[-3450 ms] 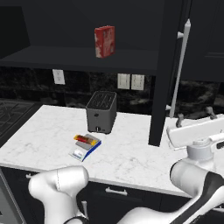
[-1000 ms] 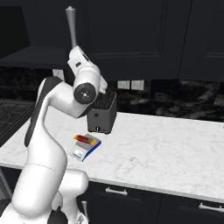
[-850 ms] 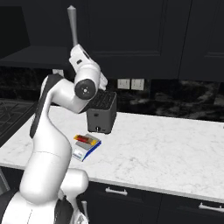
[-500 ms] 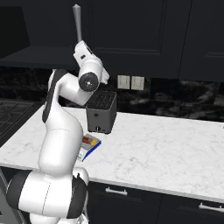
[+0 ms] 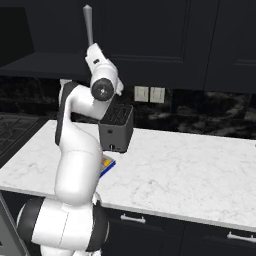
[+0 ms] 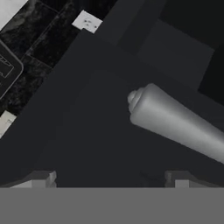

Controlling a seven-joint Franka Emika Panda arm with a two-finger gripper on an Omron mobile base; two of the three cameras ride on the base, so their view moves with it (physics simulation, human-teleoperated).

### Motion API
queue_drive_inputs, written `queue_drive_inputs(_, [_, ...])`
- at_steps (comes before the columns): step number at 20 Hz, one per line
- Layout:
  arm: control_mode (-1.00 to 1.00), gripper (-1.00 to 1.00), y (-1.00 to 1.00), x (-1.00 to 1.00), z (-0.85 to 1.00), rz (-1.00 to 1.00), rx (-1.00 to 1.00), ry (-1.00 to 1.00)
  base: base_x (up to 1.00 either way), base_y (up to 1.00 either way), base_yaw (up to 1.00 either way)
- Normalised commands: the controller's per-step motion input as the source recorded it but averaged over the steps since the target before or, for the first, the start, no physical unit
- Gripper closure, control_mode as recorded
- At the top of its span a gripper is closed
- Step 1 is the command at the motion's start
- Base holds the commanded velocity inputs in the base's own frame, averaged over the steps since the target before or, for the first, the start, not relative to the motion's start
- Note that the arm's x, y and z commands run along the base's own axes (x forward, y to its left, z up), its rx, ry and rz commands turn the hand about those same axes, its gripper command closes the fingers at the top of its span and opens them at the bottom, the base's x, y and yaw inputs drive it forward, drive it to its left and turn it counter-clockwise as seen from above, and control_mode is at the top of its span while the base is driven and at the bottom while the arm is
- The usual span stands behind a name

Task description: Pick the bar and place it on the digital scale for weighing, and close the cabinet.

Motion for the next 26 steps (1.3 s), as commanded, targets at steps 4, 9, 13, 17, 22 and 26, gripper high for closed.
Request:
queue_drive_inputs(4, [-1.00,-1.00,-0.27,-1.00,0.15,0.00,0.02,-0.21,0.00,0.00,0.00])
queue_drive_inputs(9, [-1.00,-1.00,-0.39,-1.00,0.39,0.00,0.01,-0.04,0.00,0.00,0.00])
queue_drive_inputs(13, [-1.00,-1.00,-0.10,-1.00,0.00,0.00,0.11,-0.02,0.00,0.00,0.00])
queue_drive_inputs(17, [-1.00,-1.00,0.00,-1.00,0.00,0.00,0.12,-0.07,0.00,0.00,0.00])
queue_drive_inputs(22, [-1.00,-1.00,0.02,-1.00,0.00,0.02,0.10,-0.15,0.00,0.00,0.00])
queue_drive_inputs(26, [-1.00,-1.00,0.34,-1.00,0.00,0.04,0.13,-0.12,0.00,0.00,0.00])
